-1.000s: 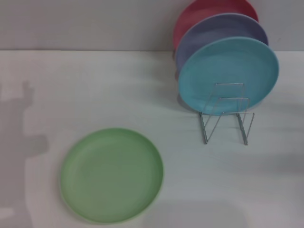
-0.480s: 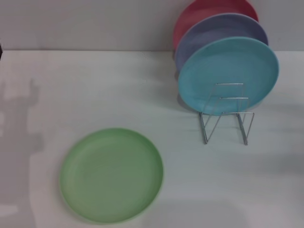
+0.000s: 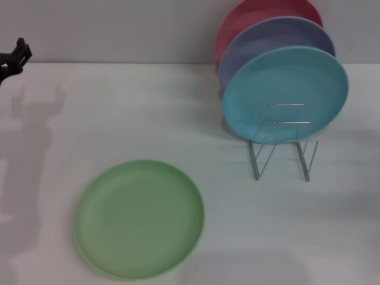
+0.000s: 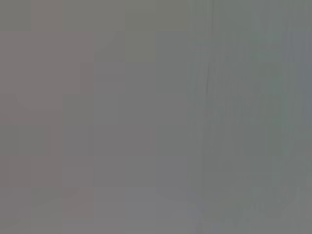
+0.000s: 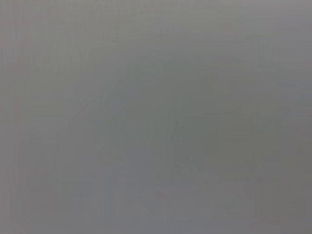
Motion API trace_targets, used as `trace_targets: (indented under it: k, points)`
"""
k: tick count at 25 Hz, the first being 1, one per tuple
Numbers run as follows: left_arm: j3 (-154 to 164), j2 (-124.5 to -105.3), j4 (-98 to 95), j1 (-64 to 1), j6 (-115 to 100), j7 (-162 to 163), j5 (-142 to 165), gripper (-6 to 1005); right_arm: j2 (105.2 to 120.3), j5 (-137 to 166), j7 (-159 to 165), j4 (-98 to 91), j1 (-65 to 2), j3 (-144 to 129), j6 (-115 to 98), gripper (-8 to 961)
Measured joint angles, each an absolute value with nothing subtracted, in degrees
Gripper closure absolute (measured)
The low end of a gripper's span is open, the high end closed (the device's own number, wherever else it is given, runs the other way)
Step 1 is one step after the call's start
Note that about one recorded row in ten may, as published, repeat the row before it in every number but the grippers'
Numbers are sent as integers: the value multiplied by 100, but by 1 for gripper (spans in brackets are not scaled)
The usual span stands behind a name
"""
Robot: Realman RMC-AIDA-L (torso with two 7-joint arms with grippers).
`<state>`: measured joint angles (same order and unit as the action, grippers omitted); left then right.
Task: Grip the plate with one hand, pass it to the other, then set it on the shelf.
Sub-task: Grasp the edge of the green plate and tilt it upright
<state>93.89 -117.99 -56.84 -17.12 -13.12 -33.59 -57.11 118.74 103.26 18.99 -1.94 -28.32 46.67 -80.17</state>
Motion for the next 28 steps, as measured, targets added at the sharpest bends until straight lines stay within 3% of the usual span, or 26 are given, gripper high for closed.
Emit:
trace_targets:
  k: [10,16,28]
  points:
    - [7652,-11788,-7344,-1538,3098,-3797,-5603,216,11861,10326,1899,-193,-2882,4667,-8006,318]
    - [6483,-11778,-7859,-1893,6255,-3222,-4958,226,11834,10327,1899,-225,-2981,4667,-7988,318]
    - [6441,-11807,-8043,-2341,8605,-1840,-3802,247,11706,10327,1898,-283,-3207,4667,-7901,318]
